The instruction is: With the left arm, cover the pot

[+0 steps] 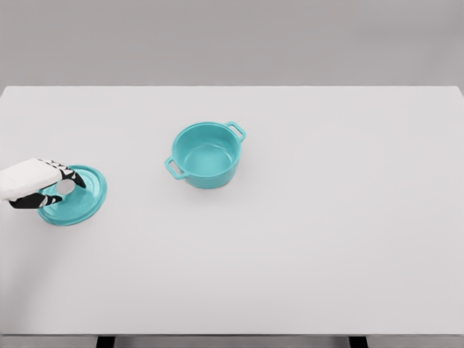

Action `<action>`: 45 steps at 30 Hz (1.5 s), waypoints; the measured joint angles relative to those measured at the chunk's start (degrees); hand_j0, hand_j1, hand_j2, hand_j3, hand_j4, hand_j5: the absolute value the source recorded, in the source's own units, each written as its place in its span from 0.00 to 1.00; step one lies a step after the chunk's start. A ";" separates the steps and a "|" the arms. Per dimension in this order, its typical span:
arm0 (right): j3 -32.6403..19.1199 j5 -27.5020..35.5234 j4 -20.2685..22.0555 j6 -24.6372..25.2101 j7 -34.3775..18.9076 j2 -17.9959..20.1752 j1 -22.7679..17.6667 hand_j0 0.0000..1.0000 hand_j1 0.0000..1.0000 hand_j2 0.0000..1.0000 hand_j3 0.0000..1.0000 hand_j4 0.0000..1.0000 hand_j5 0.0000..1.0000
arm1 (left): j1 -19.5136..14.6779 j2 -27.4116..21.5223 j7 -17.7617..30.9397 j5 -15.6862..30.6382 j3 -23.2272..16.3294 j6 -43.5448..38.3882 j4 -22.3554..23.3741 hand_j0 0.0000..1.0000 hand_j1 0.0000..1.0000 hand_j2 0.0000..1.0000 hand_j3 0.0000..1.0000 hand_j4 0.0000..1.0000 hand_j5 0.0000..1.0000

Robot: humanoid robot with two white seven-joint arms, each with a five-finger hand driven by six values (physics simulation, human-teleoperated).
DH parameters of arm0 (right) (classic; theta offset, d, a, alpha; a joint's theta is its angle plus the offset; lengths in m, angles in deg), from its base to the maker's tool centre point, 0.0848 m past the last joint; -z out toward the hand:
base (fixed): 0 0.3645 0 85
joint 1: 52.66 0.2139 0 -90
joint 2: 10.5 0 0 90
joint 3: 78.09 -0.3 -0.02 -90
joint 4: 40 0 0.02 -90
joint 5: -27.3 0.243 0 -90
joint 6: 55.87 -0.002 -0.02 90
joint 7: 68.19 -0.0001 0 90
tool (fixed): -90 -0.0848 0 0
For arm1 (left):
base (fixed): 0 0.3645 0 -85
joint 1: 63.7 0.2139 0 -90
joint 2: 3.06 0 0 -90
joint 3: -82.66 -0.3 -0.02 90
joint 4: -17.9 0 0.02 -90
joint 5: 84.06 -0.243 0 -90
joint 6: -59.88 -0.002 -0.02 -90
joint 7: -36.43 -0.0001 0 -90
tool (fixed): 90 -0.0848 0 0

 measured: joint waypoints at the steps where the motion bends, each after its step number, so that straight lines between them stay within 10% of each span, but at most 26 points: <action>1: 0.00 0.00 0.00 0.00 0.00 0.00 0.00 1.00 1.00 1.00 1.00 1.00 1.00 | 0.00 0.00 0.00 0.00 0.00 0.00 0.06 0.61 0.61 0.61 0.61 0.61 0.61; 45: 0.00 0.00 -0.02 0.00 0.00 0.00 0.00 1.00 1.00 1.00 1.00 1.00 1.00 | -3.60 -0.51 0.01 0.73 0.49 0.02 -3.47 0.52 0.52 0.52 0.52 0.52 0.52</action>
